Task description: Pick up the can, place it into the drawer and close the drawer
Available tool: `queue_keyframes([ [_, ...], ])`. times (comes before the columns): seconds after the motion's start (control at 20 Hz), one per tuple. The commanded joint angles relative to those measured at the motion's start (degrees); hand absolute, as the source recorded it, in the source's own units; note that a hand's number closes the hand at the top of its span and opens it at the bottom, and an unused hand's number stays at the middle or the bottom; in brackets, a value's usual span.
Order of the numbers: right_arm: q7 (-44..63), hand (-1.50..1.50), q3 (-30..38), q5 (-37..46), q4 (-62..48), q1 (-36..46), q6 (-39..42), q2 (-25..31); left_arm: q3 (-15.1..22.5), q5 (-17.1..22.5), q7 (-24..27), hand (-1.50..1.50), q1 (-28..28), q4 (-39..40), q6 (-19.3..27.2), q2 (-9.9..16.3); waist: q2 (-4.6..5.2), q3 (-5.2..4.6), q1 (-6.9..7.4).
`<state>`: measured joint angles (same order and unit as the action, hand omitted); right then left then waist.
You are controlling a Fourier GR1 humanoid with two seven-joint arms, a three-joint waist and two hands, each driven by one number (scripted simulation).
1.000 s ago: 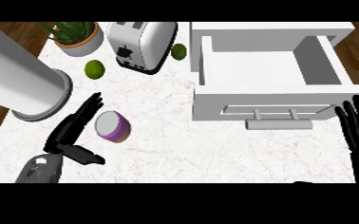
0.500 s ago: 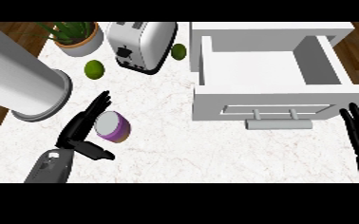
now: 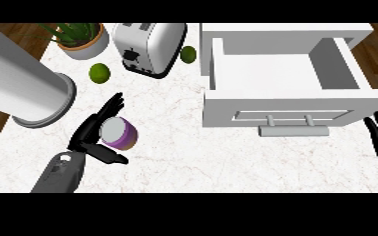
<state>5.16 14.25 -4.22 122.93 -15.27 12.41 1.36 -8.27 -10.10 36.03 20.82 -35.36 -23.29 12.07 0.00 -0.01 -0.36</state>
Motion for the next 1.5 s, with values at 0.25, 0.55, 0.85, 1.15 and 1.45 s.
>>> queue_keyframes([
  [0.25, -0.77, -1.50, -0.98, 1.05, -0.50, -1.18, 0.62, -0.75, 1.59, -1.16, 2.45, -1.50, 1.15, 2.07, 0.04, -0.94, 0.00, 0.00, 0.01],
  [0.55, -3.62, -1.50, 2.59, -2.08, -4.13, 0.66, 1.28, 0.24, 2.10, -1.10, 2.97, 1.50, 3.35, 3.75, 2.20, -5.19, 0.06, 0.00, -0.14],
  [0.85, -2.33, -1.50, -3.25, 2.56, -1.52, -0.54, -2.53, -1.31, 2.84, 2.09, -2.59, 1.50, 1.97, -2.81, -2.86, -6.78, -0.04, 0.01, 0.11],
  [1.15, -1.50, -1.50, -0.33, -1.35, 1.19, -3.14, -0.06, -1.31, -4.92, 7.07, -4.24, 1.50, -2.13, -5.73, 4.66, -3.99, -0.14, 0.03, 0.49],
  [1.45, -1.35, -1.50, 0.09, -1.54, 1.77, -3.13, -0.20, -1.04, -11.29, 11.85, -9.24, 1.50, -2.32, -12.57, 18.94, -8.02, -0.27, 0.07, 0.64],
])
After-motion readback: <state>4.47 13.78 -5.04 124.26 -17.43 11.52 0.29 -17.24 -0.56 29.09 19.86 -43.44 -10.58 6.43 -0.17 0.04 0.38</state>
